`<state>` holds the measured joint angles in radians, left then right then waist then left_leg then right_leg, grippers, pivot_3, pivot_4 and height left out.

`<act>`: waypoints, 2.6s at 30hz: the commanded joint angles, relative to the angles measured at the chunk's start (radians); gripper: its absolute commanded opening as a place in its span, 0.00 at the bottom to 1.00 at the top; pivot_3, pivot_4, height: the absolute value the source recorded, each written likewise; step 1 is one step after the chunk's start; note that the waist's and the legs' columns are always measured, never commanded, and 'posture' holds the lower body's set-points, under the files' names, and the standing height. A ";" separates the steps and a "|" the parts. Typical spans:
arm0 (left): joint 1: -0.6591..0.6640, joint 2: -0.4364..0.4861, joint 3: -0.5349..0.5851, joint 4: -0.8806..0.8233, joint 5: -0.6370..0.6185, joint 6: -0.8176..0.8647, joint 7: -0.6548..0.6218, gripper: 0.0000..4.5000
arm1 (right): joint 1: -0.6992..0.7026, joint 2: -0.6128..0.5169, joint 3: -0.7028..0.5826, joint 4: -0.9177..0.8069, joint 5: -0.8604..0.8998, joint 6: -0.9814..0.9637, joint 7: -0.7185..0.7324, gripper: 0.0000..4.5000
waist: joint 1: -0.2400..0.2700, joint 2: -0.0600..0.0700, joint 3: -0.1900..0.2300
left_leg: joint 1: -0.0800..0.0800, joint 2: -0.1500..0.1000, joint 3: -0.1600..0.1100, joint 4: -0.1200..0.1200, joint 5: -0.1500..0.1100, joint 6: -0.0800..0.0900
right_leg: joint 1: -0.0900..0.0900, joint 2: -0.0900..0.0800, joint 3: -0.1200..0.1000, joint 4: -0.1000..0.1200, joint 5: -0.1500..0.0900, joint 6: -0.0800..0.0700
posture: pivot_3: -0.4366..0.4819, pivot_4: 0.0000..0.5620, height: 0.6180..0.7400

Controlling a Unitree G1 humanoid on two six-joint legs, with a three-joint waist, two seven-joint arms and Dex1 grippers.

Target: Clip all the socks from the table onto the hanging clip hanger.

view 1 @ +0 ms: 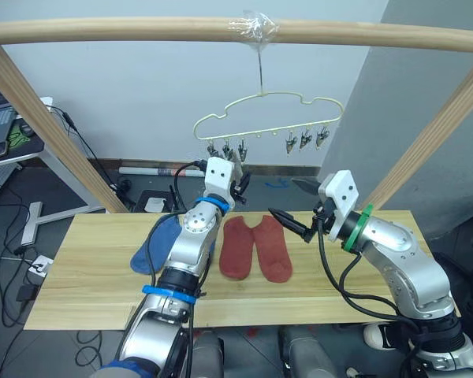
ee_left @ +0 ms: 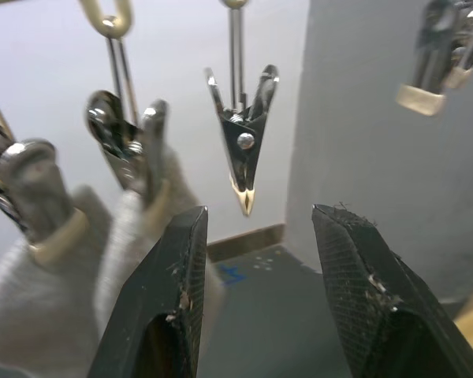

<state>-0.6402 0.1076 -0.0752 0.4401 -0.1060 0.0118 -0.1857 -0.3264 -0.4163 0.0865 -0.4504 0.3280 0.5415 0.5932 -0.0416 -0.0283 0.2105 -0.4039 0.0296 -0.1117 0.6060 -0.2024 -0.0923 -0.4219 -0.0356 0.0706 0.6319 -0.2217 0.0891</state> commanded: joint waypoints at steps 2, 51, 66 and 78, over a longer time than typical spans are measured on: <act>-0.089 -0.032 0.021 0.089 0.020 -0.082 0.008 0.47 | -0.016 0.000 -0.029 -0.059 0.028 0.007 -0.015 1.00 | -0.001 0.000 0.000 | 0.000 0.000 0.000 0.000 0.000 0.000 | 0.001 0.000 0.000 -0.002 0.000 0.000 | 0.39 0.31 1.00; -0.149 -0.050 0.031 0.148 0.140 -0.196 0.072 0.47 | -0.036 -0.002 -0.034 -0.072 0.039 0.033 -0.032 1.00 | -0.016 0.000 0.000 | -0.001 0.000 0.000 0.001 0.000 0.000 | 0.001 0.000 0.000 -0.001 0.004 0.005 | 0.38 0.30 1.00; -0.150 -0.049 0.021 0.156 0.212 -0.181 0.151 0.47 | -0.032 -0.004 -0.039 -0.076 0.043 0.040 -0.040 1.00 | -0.016 0.000 0.000 | 0.000 0.000 0.000 0.002 0.000 0.000 | 0.001 0.000 0.000 0.000 0.004 0.005 | 0.38 0.30 1.00; -0.149 -0.059 0.027 0.162 0.199 -0.189 0.139 0.47 | -0.034 -0.004 -0.045 -0.075 0.047 0.047 -0.049 1.00 | -0.016 0.000 0.000 | 0.001 0.000 0.000 0.003 0.000 0.000 | 0.002 0.000 0.000 0.002 0.004 0.005 | 0.37 0.30 1.00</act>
<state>-0.7648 0.0525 -0.0528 0.6130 0.0992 -0.1600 -0.0495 -0.3441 -0.4169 0.0610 -0.4712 0.3565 0.5961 0.5478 -0.0577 -0.0282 0.2104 -0.4026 0.0294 -0.1118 0.6086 -0.2022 -0.0922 -0.4203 -0.0354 0.0709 0.6345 -0.2181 0.0939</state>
